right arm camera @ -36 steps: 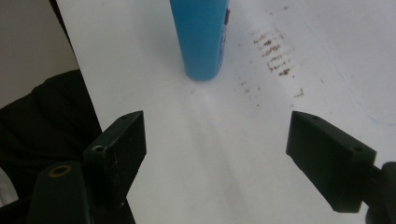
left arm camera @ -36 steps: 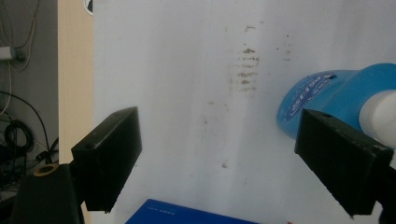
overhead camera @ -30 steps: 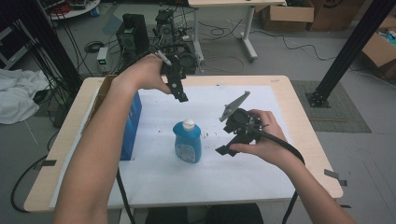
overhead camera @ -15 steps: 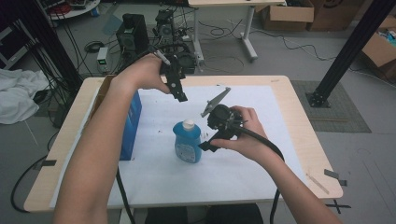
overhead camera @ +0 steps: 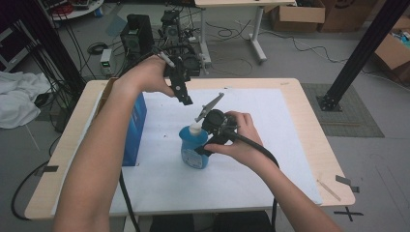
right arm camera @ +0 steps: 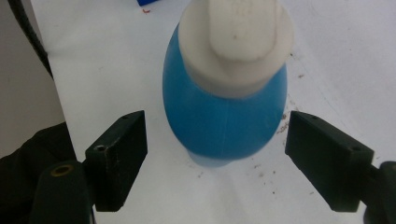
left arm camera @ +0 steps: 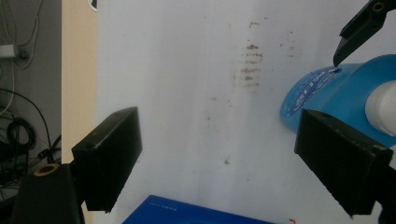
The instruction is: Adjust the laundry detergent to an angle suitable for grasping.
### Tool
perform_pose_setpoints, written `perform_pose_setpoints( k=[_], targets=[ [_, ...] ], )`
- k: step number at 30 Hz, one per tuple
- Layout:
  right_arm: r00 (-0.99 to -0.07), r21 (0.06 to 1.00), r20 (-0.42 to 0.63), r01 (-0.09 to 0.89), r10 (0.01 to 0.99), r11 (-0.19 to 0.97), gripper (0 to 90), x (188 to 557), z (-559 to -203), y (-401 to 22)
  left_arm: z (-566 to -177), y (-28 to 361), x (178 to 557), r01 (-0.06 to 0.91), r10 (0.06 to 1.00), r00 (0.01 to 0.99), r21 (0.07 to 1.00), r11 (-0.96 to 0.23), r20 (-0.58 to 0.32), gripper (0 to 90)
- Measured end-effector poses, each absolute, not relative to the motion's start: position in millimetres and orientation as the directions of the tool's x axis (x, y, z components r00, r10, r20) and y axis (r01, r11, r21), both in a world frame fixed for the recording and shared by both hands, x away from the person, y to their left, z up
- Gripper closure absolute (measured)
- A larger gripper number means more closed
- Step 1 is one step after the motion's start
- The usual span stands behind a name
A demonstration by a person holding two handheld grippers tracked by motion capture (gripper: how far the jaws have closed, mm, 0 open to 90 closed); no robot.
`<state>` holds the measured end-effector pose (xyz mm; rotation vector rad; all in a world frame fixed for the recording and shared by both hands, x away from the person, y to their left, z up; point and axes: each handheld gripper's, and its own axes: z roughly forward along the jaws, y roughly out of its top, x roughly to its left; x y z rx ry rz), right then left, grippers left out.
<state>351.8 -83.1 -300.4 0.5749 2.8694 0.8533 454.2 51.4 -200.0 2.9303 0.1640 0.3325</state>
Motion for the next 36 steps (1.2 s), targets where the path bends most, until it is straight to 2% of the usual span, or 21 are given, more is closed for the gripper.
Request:
perform_pose_setpoints(
  k=[20,25,27,36],
  targets=[
    [-0.924,0.56,0.016,0.324,0.381,0.763,30.1,357.1,-322.9,-61.9,-201.3,53.6,454.4,0.085,0.126,0.968,0.188,-0.979,0.219,15.6],
    [-0.922,0.551,-0.002,0.322,0.386,0.77,36.3,357.6,-326.8,-59.8,-201.3,53.7,453.9,0.086,0.125,0.968,0.182,-0.98,0.219,15.6],
    [-0.919,0.56,-0.01,0.322,0.394,0.764,41.5,358.7,-328.4,-61.0,-201.5,53.9,454.1,0.086,0.127,0.968,0.188,-0.978,0.217,15.6],
    [-0.921,0.567,-0.008,0.318,0.39,0.76,42.2,359.1,-329.1,-62.0,-202.8,55.2,455.3,0.09,0.128,0.968,0.18,-0.98,0.214,15.6]
  ],
)
